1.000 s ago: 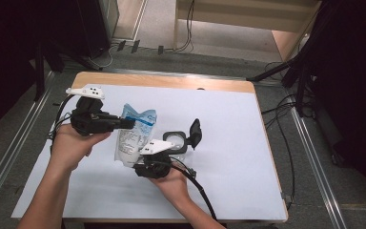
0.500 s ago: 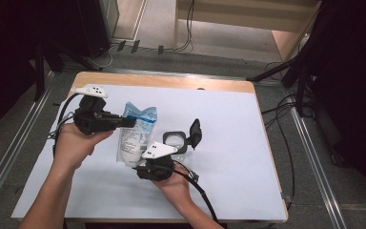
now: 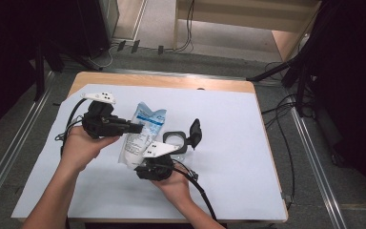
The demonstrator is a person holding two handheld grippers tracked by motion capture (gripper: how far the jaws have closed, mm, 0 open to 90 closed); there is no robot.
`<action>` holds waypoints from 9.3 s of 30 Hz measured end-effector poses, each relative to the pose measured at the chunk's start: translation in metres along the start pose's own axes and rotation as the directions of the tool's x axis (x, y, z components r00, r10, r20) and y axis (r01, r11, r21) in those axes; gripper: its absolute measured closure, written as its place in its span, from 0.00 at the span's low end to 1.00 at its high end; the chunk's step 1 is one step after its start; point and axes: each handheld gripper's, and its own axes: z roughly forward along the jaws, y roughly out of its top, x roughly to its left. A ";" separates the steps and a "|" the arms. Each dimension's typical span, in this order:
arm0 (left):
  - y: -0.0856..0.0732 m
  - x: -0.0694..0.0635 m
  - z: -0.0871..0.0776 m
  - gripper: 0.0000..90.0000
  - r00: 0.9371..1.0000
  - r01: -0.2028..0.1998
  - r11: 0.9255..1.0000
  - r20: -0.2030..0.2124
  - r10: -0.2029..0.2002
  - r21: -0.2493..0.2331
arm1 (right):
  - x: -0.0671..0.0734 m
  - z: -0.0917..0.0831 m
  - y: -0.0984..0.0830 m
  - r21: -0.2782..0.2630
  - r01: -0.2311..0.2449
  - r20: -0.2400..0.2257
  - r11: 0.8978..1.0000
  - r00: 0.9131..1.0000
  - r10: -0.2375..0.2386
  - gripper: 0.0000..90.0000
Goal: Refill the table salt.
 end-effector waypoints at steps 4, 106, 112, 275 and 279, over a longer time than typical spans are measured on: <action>0.000 -0.003 -0.001 1.00 0.999 0.010 1.000 -0.040 -0.009 0.011 | 0.001 0.001 0.000 -0.004 0.005 -0.009 1.000 1.000 -0.005 0.63; -0.011 0.005 0.055 0.93 0.997 0.074 0.990 0.002 -0.074 0.118 | 0.007 0.000 -0.014 -0.025 -0.193 -0.096 0.981 0.977 0.190 0.61; -0.011 0.005 0.053 0.89 0.997 0.073 0.990 0.026 -0.076 0.117 | 0.005 -0.004 -0.012 -0.057 -0.218 -0.132 0.974 0.969 0.209 0.61; -0.010 -0.005 0.050 0.94 0.998 0.033 0.994 -0.064 -0.027 0.101 | 0.005 -0.007 -0.001 -0.084 -0.240 -0.197 0.967 0.955 0.220 0.68; -0.010 -0.005 0.050 0.94 0.997 0.033 0.995 -0.067 -0.026 0.099 | 0.005 -0.007 0.000 -0.086 -0.242 -0.198 0.966 0.955 0.222 0.68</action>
